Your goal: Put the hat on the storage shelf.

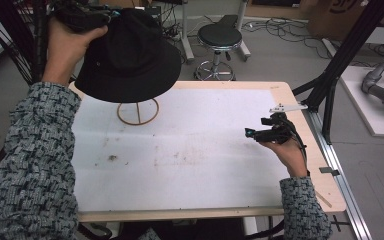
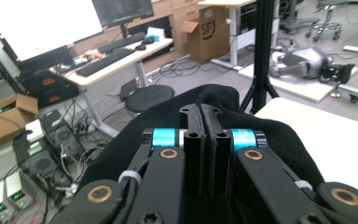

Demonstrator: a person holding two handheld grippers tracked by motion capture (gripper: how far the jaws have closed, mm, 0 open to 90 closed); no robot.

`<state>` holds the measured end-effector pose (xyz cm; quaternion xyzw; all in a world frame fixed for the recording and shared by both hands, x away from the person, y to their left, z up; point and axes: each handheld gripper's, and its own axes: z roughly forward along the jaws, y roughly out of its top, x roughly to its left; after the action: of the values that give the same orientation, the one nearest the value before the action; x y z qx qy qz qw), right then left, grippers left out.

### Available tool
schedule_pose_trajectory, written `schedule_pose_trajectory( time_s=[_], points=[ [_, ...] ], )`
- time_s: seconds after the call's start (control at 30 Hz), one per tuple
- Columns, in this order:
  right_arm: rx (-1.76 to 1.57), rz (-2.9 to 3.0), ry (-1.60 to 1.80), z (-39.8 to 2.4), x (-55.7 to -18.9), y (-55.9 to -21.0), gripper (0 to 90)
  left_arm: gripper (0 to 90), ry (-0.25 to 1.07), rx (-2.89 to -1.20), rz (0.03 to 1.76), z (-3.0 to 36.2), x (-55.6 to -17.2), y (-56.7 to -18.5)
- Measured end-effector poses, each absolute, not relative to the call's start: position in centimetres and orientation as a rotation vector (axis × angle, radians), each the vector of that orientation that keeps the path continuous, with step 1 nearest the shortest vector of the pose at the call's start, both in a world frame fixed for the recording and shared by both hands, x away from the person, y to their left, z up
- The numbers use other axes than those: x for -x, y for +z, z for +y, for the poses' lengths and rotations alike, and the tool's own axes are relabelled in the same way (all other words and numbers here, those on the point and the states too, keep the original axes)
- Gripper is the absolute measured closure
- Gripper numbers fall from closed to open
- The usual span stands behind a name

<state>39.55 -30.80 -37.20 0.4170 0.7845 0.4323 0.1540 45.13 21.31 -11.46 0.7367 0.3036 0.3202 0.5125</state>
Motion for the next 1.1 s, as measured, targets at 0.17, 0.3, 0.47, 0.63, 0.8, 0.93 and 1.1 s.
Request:
schedule_pose_trajectory(
  time_s=[0.17, 0.3, 0.47, 0.63, 0.8, 0.93, 1.1],
  points=[
    [-1.19, 2.251, 1.241, -30.8, -39.5, -37.1, 11.6, 87.4, 0.765, -1.828, 0.746, 21.0, -46.1, -12.7],
    [-1.19, 2.249, 1.247, -31.0, -39.5, -37.1, 11.6, 87.4, 0.773, -1.827, 0.753, 20.9, -46.7, -13.6],
    [-1.189, 2.243, 1.252, -31.1, -39.4, -37.0, 11.6, 87.4, 0.751, -1.826, 0.797, 21.7, -47.4, -15.1],
    [-1.189, 2.245, 1.248, -31.1, -39.4, -36.9, 11.6, 87.4, 0.752, -1.829, 0.808, 22.4, -47.7, -16.4],
    [-1.188, 2.249, 1.243, -30.9, -39.4, -37.0, 11.6, 87.4, 0.734, -1.819, 0.82, 23.0, -47.8, -17.4],
    [-1.186, 2.255, 1.238, -30.8, -39.5, -37.1, 11.6, 87.4, 0.726, -1.816, 0.829, 23.2, -47.9, -18.2],
    [-1.185, 2.261, 1.234, -30.7, -39.5, -37.1, 11.6, 87.5, 0.709, -1.815, 0.838, 23.4, -48.2, -19.0]
  ],
)
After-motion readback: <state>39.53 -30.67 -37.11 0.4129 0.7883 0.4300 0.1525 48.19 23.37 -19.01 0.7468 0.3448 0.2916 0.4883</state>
